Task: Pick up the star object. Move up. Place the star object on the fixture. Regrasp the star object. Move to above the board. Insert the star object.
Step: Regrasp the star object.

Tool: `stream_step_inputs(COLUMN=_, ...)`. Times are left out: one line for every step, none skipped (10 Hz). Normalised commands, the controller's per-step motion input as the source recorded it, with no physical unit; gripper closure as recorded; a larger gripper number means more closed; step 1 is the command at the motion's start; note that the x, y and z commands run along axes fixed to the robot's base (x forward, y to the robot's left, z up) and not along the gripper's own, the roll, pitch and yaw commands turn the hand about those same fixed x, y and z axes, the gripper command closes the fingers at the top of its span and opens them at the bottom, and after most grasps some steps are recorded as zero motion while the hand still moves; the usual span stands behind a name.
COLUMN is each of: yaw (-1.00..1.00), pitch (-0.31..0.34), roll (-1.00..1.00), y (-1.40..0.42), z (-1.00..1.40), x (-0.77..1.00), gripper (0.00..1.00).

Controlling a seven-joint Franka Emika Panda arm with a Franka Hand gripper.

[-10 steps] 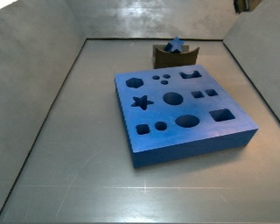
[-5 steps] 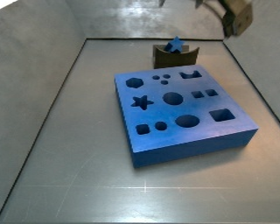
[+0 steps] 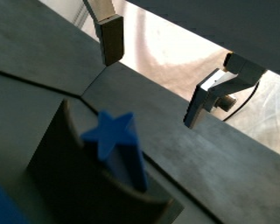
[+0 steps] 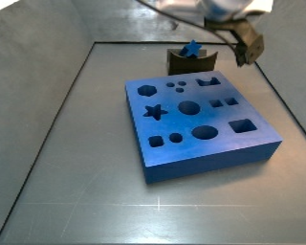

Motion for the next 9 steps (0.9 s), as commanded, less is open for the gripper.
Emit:
stream_step_inputs(yaw=0.08, pitch=-0.095, roll=0.07, y=0.03, z=-1.0, x=0.11, gripper=0.0)
stream_step_inputs(yaw=0.06, pitch=-0.098, roll=0.07, y=0.03, z=-1.0, x=0.11, gripper=0.0)
stream_step_inputs(yaw=0.02, pitch=-0.095, roll=0.07, y=0.01, z=-0.82, x=0.1, gripper=0.0)
stream_step_inputs(yaw=0.01, pitch=-0.093, roll=0.07, y=0.01, z=-0.73, x=0.1, gripper=0.0)
stream_step_inputs(yaw=-0.01, pitch=-0.082, roll=0.07, y=0.01, z=-0.55, x=0.08, gripper=0.0)
stream_step_inputs(yaw=-0.02, pitch=-0.067, roll=0.07, y=0.0, z=-0.42, x=0.07, gripper=0.0)
stream_step_inputs(yaw=-0.04, pitch=-0.053, roll=0.07, y=0.0, z=-0.38, x=0.06, gripper=0.0)
stream_step_inputs(yaw=-0.04, pitch=-0.05, roll=0.08, y=0.01, z=-0.38, x=0.05, gripper=0.0)
stream_step_inputs(yaw=-0.04, pitch=-0.045, roll=0.08, y=0.01, z=-0.37, x=0.05, gripper=0.0)
